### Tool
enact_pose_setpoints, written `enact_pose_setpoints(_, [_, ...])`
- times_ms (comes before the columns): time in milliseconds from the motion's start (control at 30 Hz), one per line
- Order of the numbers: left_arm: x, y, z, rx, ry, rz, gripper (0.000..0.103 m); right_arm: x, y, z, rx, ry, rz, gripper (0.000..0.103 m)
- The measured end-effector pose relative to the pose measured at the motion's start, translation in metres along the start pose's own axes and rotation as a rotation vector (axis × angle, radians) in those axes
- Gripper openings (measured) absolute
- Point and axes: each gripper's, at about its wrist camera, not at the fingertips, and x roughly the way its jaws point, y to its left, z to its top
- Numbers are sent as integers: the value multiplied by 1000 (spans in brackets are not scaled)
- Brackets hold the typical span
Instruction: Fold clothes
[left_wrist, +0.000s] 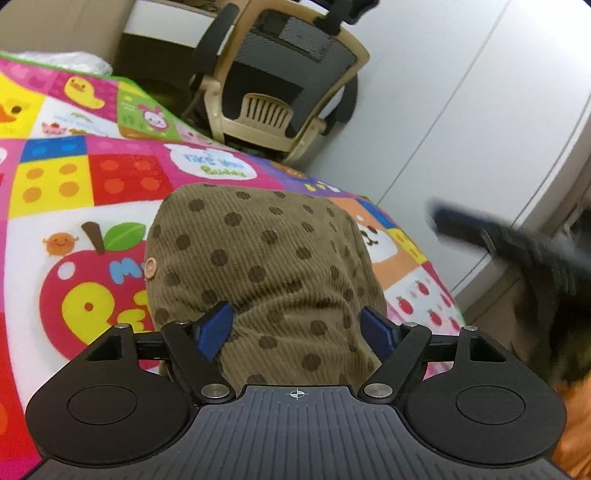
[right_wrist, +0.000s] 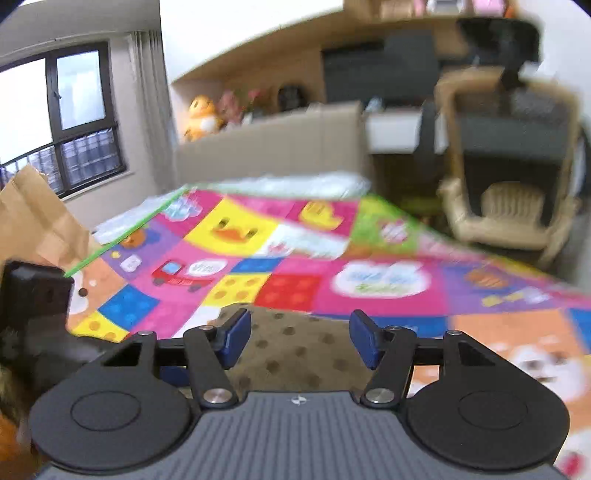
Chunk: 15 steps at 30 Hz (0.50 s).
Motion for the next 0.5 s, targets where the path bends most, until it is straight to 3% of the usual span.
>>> enact_pose_setpoints(100, [-4, -1, -3, 21, 1, 2, 81, 57, -1, -17, -10, 120, -64, 59])
enact_pose_setpoints(167, [-11, 0, -4, 34, 5, -1, 83, 65, -5, -28, 4, 112, -70, 60])
enact_pose_setpoints(267, [-30, 9, 3, 11, -8, -54, 85, 49, -6, -34, 15, 96, -70, 60])
enact_pose_setpoints(367, [-39, 18, 25, -28, -97, -59, 85, 29, -2, -33, -20, 76, -94, 60])
enact_pose_setpoints(433, [-34, 22, 42, -59, -143, -71, 83, 9, 5, -34, -56, 46, -109, 60])
enact_pose_setpoints(500, [-19, 22, 54, -80, -129, -102, 83, -14, 18, -39, -97, 20, -87, 60])
